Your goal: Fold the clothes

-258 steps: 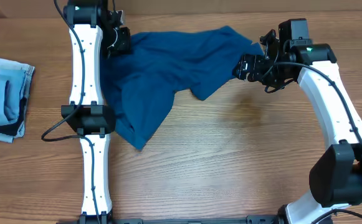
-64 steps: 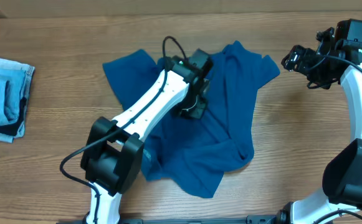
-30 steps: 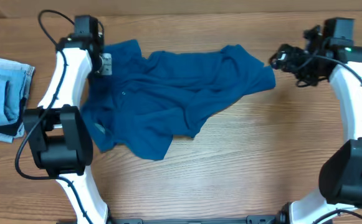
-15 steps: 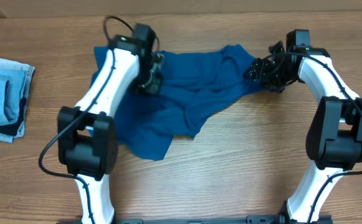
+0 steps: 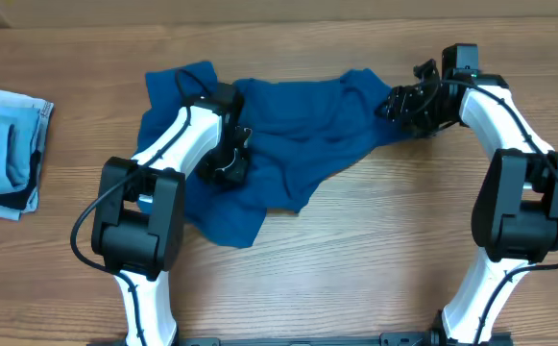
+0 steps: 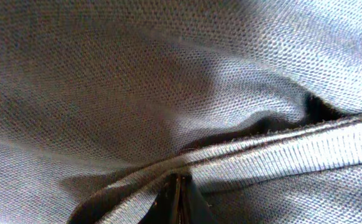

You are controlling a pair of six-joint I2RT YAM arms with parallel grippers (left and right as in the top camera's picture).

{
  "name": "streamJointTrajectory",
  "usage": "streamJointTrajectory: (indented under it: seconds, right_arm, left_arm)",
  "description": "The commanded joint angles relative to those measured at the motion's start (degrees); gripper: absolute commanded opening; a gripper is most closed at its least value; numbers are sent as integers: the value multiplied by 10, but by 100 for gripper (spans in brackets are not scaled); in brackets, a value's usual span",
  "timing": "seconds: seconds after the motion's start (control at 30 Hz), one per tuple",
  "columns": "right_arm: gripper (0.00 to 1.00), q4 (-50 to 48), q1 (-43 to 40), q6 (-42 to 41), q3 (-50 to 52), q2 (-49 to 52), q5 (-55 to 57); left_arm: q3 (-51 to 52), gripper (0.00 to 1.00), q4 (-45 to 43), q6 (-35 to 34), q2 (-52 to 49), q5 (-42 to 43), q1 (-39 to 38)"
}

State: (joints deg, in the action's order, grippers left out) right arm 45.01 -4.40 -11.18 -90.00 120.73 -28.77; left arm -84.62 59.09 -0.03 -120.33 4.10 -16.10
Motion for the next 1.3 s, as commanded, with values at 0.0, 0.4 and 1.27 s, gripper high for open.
streamJointTrajectory:
  seconds: [0.0, 0.4, 1.27]
  right_arm:
    - [69, -4, 0, -9, 0, 9, -9]
    - [66, -1, 29, -28, 0, 31, 30]
    - [4, 376, -20, -79, -4, -137, 322]
  left_arm:
    - [17, 4, -5, -8, -3, -2, 0]
    - [17, 4, -7, -8, -3, -2, 0]
    - [17, 4, -22, -8, -3, -16, 0]
